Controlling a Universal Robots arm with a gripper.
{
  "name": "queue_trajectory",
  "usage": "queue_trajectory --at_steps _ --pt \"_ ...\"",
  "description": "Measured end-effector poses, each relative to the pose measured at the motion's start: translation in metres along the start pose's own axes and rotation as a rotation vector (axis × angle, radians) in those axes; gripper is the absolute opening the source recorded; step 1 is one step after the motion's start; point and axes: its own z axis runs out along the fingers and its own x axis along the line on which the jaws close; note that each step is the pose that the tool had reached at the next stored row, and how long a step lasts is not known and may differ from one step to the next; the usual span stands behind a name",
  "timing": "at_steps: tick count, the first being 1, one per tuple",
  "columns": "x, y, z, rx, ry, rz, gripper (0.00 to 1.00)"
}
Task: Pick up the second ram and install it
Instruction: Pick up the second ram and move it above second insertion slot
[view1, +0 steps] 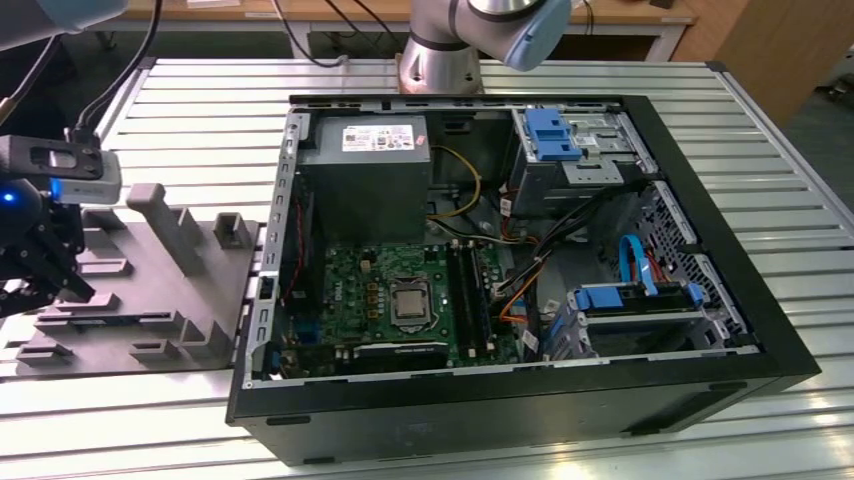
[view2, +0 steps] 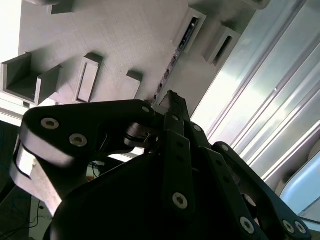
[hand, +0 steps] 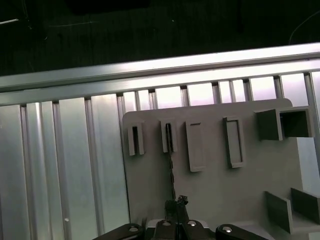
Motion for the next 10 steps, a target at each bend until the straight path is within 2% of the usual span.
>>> queue_trajectory --at_steps 10 --pt "0.0001 0.0002 0.0085 -0.0007 0.0009 -0.027 0.10"
